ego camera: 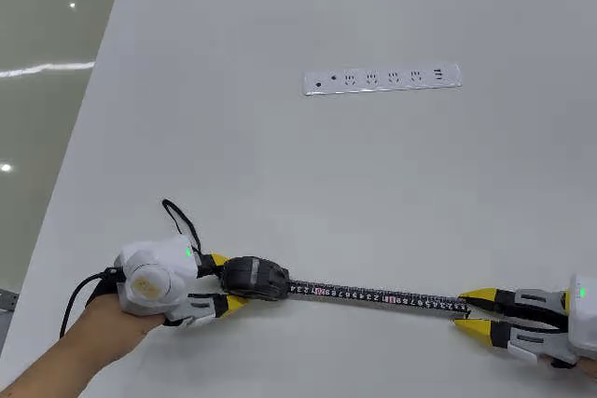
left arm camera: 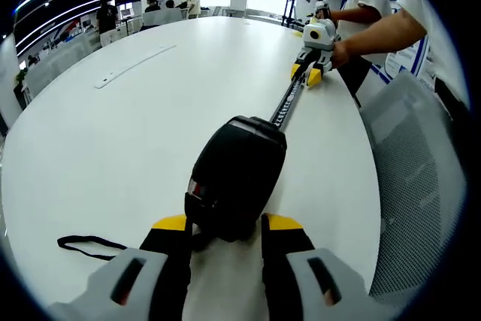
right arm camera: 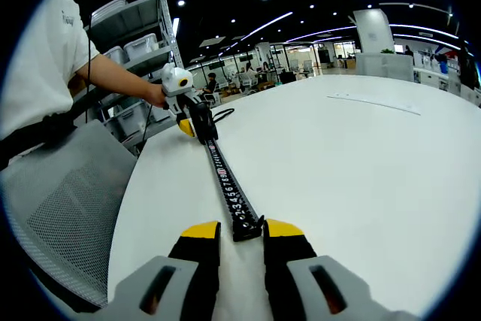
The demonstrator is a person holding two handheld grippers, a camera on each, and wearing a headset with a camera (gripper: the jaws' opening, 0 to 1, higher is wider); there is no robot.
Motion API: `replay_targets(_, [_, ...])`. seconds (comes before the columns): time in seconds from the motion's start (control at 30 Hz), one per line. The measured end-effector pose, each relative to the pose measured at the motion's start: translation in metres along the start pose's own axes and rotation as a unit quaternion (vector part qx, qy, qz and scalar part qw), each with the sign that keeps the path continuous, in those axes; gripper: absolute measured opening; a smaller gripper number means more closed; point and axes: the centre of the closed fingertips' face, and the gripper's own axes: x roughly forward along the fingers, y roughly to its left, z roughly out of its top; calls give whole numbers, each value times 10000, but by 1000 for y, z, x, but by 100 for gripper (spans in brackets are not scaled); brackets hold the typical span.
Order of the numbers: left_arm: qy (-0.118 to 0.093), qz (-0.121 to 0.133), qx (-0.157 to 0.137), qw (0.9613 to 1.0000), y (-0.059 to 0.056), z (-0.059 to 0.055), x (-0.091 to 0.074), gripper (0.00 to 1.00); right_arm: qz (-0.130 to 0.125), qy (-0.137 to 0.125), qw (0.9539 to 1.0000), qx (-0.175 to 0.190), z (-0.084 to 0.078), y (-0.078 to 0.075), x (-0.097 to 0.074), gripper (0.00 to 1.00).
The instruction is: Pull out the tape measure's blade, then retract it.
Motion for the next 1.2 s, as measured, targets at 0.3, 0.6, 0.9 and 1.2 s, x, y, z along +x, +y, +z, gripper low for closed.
replay_targets(0.3, [-8,105,-64,9999,4,-3,-4,39,-113,-7,9999,-10,4,-2,2,26])
replay_targets(0.6, [-123,194,-119,9997,3,3,-5,48,-267,-147,9995,60,7,-7,1,29])
replay_targets(0.9, [-269,309,-235,9989,4,8,-7,54,-418,-188,9989,74,7,-5,1,33])
replay_targets(1.2, [-317,589,-414,9969,7,8,-8,62,-646,-263,9975,102,12,-6,3,37])
